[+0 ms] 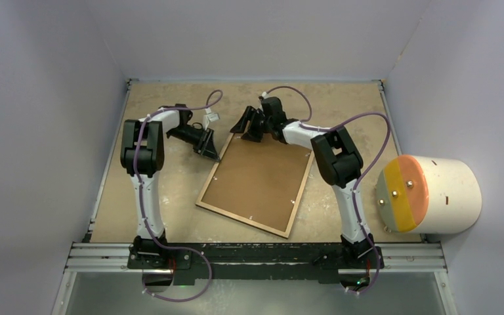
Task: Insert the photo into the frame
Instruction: Install the photo frame at the center of the board.
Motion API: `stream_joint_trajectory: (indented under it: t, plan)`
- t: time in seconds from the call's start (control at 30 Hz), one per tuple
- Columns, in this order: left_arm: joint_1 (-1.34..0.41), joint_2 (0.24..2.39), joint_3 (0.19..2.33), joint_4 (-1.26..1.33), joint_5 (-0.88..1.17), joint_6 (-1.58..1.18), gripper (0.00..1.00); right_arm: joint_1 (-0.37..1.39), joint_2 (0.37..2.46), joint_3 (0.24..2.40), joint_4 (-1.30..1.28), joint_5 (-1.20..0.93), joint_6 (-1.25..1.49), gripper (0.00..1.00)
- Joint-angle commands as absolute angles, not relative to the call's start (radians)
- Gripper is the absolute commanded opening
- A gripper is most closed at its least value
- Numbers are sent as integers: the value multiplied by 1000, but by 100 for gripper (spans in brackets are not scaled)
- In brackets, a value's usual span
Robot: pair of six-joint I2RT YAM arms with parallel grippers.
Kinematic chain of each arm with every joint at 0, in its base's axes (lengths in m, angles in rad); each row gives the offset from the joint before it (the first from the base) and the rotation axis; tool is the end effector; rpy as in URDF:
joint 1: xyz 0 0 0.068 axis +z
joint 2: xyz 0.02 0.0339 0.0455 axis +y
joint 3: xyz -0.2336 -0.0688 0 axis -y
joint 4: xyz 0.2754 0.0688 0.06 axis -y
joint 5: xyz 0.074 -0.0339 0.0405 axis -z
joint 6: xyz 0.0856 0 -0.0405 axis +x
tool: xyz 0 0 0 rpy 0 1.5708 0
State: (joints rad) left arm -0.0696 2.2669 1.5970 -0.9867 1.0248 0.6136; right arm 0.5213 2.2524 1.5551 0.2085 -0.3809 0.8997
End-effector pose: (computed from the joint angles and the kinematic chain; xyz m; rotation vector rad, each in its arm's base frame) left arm 0.4067 -0.1017 0.0508 0.8058 2.4525 -1.4281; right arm 0.4631 0.3027 0.0920 0.1679 2.2686 1.2157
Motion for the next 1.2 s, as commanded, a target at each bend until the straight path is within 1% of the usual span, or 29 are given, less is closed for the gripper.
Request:
stream_joint_trajectory:
  t: [0.0,0.83,1.17]
  plan:
    - [-69,2276,1570,-969,999,644,31,534,2243,1554,190,-387,916,65]
    - [-69,2260,1547,-1002,992,708,29,534,2333,1613,266,-387,1010,61]
    - [-69,2254,1542,-1000,987,713,28,539,2362,1628,310,-468,1055,61]
